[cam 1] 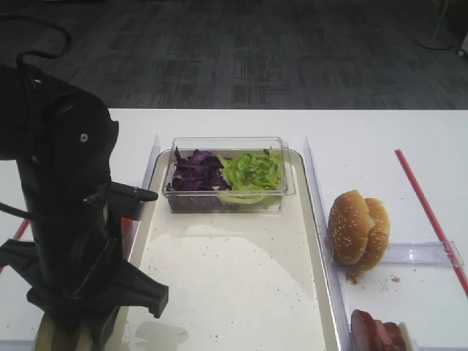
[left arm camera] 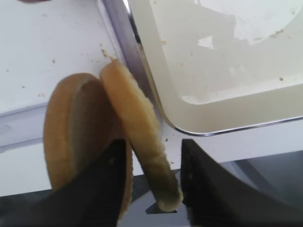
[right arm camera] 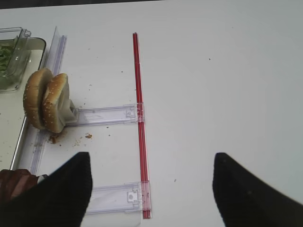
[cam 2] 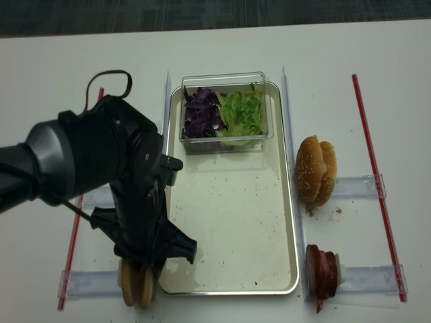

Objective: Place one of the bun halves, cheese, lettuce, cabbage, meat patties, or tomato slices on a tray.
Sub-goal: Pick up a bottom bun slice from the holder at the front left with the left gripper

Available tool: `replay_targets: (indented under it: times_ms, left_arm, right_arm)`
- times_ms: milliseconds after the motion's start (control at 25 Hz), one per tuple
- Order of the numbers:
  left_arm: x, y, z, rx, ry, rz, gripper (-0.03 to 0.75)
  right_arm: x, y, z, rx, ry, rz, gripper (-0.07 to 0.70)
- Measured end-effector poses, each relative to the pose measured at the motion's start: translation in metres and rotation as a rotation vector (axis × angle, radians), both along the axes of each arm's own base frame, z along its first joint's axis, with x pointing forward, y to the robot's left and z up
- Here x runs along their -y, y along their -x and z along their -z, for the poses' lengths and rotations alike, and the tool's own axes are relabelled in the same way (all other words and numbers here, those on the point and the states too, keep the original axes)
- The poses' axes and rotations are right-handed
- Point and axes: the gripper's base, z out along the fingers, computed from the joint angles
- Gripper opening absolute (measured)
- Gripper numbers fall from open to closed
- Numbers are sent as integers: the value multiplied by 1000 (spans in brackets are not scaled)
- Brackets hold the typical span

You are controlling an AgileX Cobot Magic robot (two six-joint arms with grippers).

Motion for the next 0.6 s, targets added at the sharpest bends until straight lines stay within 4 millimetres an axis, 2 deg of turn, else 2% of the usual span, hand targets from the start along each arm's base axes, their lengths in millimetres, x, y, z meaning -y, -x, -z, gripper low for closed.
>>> replay_targets:
  times_ms: [600]
  left_arm:
    - [-1, 0, 0, 2, -8, 1, 85]
  right_arm:
    - [0, 0, 0, 0, 0, 0, 552]
